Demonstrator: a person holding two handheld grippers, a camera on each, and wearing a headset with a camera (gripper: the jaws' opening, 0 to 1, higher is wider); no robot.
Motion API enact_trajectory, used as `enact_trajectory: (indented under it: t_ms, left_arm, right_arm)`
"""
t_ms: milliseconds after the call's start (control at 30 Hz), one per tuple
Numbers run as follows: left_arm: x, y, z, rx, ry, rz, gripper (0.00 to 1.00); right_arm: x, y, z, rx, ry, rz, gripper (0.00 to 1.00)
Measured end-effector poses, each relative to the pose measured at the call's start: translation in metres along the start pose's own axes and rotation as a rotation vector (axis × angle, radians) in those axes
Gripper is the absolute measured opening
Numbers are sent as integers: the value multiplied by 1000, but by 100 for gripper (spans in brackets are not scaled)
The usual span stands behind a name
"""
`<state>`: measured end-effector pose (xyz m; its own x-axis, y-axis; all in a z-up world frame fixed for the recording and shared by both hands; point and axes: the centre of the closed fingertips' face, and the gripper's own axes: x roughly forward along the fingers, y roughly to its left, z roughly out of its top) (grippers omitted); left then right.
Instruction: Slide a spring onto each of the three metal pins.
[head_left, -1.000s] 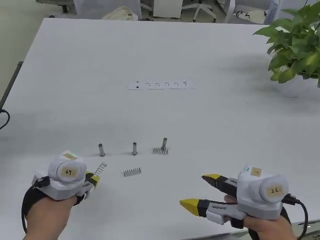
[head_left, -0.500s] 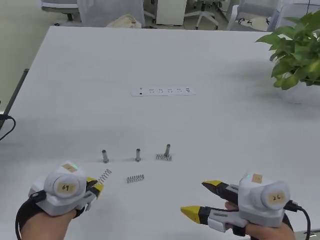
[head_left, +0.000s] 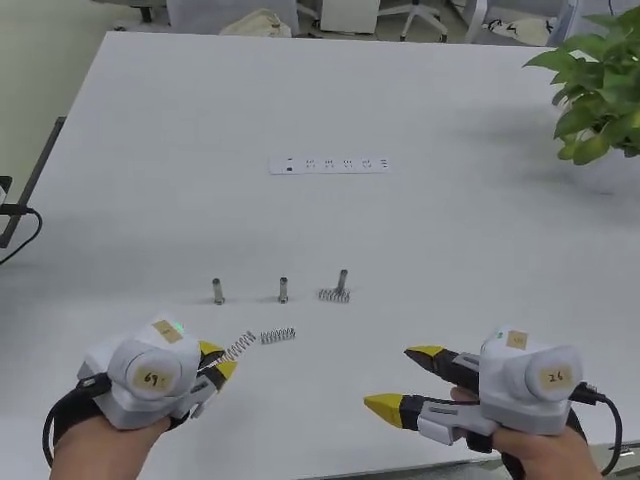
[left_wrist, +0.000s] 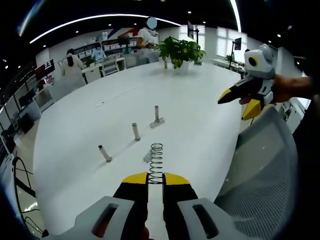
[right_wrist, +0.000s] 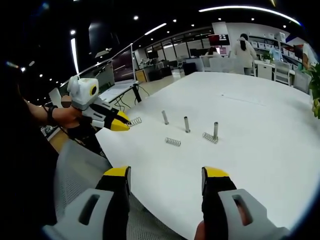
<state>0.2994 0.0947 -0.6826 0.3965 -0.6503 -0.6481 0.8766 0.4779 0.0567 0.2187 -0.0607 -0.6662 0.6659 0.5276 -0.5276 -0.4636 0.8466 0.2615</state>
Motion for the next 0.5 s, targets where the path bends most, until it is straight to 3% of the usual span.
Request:
enact_trajectory:
  t_ms: [500]
  left_arm:
    - [1,-38,15,110,-16,-104,2]
  right_arm:
    - [4,7,0,-10,-1,38,49]
